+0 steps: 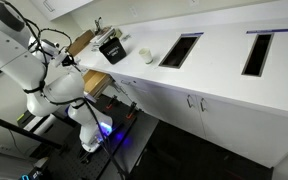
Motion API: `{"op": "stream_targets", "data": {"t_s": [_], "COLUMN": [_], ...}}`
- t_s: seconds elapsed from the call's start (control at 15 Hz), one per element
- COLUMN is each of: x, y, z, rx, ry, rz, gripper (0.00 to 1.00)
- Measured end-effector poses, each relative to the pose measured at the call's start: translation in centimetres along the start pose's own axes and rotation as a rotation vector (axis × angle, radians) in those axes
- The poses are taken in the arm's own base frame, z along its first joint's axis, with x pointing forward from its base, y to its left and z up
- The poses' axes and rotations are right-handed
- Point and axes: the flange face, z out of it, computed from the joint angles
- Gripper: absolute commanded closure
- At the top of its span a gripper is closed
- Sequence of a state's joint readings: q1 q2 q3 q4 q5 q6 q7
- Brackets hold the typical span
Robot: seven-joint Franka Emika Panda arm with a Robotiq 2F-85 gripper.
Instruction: Take a piece of paper out of the open drawer and throw it in the landfill bin
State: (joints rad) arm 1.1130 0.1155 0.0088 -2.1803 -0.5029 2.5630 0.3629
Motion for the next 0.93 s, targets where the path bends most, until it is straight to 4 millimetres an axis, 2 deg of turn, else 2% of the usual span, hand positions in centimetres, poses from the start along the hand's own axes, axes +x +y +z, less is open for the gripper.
{"op": "stream_targets", "data": {"t_s": [0.27,0.47,0.6,0.93], "x": [-1.9,-3.7,-5.0,-8.3], "y": [6.3,11.6,15.3,23.7], "z": [-6.1,-8.4,-8.6,-6.6], "rx": [-0.080,-0.086,-0.066,-0.050], "ry": [0.007,-0.005,-0.020,-0.060], "rz": [0.108,0.211,0.269,0.415], "gripper": [0.99,0.99,0.99,0.99]}}
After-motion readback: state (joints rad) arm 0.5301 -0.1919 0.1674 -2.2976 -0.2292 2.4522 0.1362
